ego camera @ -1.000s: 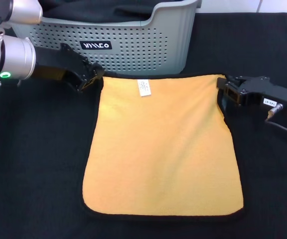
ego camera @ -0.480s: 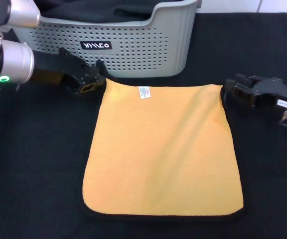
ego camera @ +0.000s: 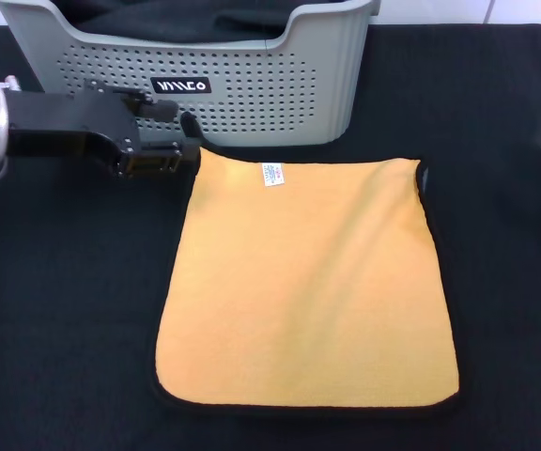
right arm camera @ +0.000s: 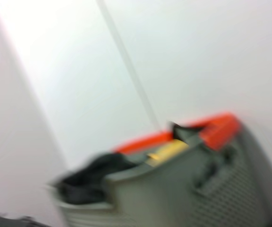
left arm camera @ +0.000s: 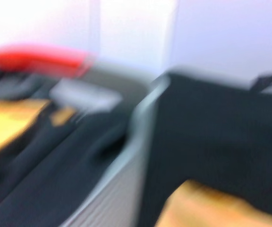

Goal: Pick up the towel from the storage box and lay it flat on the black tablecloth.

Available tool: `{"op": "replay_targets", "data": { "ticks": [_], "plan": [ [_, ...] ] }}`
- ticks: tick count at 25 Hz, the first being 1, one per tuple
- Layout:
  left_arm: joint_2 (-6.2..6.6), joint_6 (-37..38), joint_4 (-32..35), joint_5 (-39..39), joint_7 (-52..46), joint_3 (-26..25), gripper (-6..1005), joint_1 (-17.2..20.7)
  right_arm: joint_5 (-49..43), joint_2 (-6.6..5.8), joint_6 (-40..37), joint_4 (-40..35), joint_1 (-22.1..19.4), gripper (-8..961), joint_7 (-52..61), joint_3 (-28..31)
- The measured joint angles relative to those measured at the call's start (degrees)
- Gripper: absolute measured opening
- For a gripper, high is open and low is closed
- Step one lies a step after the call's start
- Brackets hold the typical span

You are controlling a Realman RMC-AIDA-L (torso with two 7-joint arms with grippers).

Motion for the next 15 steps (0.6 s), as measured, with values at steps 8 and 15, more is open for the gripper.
{"op": "replay_targets", "data": {
  "ticks": [8, 15],
  "plan": [
    [6.45, 26.96, -12.89, -23.56, 17.57, 1.4, 560, 3.21, -9.72, 1.45, -23.0, -3.41, -1.2, 841, -4.56, 0.99],
    [11.5, 27.49, -22.14, -32.89, 26.37, 10.57, 560, 6.0, -14.08, 6.17, -20.0, -12.28, 1.26, 873, -3.81, -5.68]
  ]
}}
